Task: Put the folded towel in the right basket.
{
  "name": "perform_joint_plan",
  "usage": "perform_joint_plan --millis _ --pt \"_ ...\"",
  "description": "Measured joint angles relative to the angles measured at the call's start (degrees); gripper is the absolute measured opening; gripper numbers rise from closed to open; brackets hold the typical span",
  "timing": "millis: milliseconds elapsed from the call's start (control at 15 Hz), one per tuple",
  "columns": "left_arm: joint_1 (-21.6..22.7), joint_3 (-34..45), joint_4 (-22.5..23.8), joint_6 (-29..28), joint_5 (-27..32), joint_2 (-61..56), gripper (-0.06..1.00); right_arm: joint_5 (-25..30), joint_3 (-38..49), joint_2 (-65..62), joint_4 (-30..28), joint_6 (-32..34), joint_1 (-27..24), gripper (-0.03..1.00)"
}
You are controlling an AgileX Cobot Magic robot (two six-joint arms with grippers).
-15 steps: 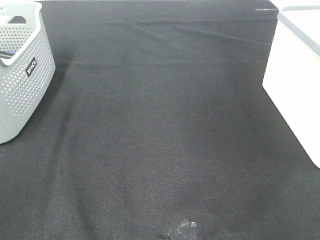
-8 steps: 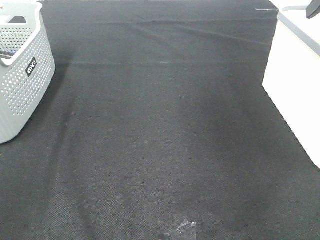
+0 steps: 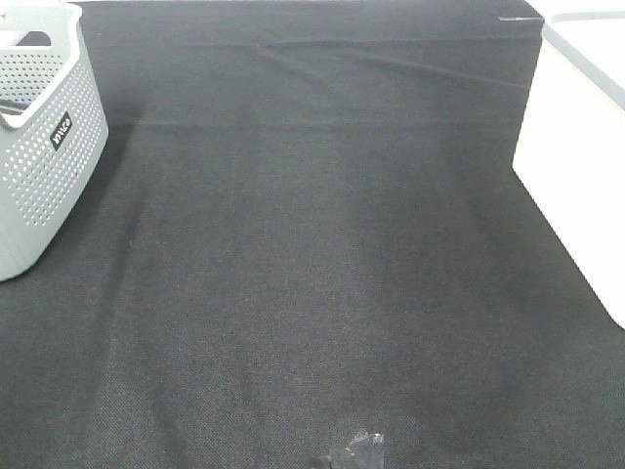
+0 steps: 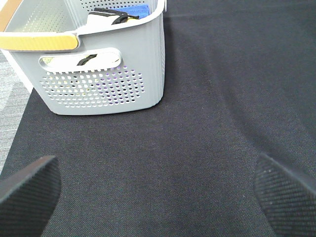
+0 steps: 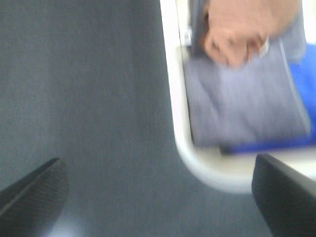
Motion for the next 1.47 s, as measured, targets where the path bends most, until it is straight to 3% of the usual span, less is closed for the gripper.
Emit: perform_joint_plan --millis 400,733,1067,1467 --pt "0.0 0.0 0.0 0.0 0.0 0.0 0.99 0.52 24.29 -32.2 -0.63 4.24 0.0 0.97" --pt "0.0 0.0 0.0 0.0 0.0 0.0 0.99 1.66 34.66 -50.36 -1.6 4.13 0.11 0.97" --pt "0.0 0.0 0.0 0.0 0.0 0.0 0.99 0.06 38.56 -60.45 -3.72 3.09 1.32 0.97" --pt "0.0 0.0 0.0 0.0 0.0 0.0 0.99 -0.06 38.9 -61.88 -2.46 1.6 3.95 0.97"
